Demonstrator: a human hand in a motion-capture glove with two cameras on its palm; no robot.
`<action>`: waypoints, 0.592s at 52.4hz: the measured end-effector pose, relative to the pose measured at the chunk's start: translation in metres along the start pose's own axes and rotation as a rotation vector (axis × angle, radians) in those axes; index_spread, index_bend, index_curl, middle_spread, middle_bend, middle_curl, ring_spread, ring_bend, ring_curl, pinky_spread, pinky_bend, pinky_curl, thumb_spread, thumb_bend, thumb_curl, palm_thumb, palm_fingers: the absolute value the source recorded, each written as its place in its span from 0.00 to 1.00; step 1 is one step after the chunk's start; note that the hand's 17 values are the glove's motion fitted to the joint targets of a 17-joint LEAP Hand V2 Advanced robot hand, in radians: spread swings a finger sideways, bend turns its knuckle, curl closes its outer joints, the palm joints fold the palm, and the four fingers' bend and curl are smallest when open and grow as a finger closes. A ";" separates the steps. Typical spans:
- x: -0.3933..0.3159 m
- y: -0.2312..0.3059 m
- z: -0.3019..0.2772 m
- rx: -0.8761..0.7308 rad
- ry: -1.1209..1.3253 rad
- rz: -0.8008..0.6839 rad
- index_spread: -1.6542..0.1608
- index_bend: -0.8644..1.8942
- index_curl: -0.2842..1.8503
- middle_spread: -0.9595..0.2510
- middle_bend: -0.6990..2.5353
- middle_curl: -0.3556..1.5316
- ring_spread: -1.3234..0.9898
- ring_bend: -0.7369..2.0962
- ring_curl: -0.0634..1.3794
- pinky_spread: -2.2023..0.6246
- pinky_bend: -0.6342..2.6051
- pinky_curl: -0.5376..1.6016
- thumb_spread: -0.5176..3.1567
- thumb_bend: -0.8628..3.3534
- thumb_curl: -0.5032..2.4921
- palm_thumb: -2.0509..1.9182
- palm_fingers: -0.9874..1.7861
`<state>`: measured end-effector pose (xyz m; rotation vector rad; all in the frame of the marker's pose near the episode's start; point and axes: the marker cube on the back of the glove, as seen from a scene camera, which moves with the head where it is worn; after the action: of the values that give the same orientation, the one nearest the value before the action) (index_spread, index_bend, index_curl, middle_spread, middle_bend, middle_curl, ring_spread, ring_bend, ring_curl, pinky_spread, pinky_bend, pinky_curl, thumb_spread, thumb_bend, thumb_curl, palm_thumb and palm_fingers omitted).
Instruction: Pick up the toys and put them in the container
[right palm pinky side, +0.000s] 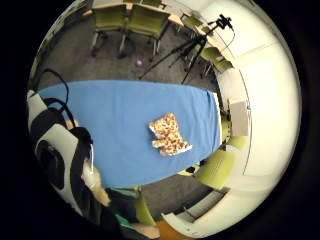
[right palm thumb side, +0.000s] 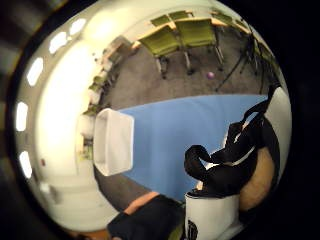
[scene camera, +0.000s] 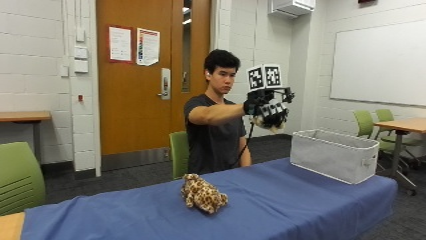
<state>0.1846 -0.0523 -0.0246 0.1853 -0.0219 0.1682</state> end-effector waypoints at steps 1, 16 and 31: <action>-0.009 -0.002 -0.006 0.005 -0.005 -0.009 0.77 0.61 0.49 0.51 0.51 0.54 0.40 0.66 0.43 0.62 0.45 0.45 0.37 0.25 0.44 0.64 0.80; -0.231 0.001 -0.082 0.117 -0.057 -0.437 0.78 0.61 0.50 0.52 0.52 0.55 0.41 0.67 0.43 0.62 0.45 0.45 0.37 0.25 0.49 0.63 0.79; -0.425 0.014 -0.071 0.094 -0.156 -0.719 0.79 0.61 0.51 0.53 0.52 0.55 0.41 0.67 0.42 0.62 0.45 0.45 0.37 0.26 0.54 0.62 0.79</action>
<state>-0.2364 -0.0953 -0.1081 0.2885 -0.1011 -0.5631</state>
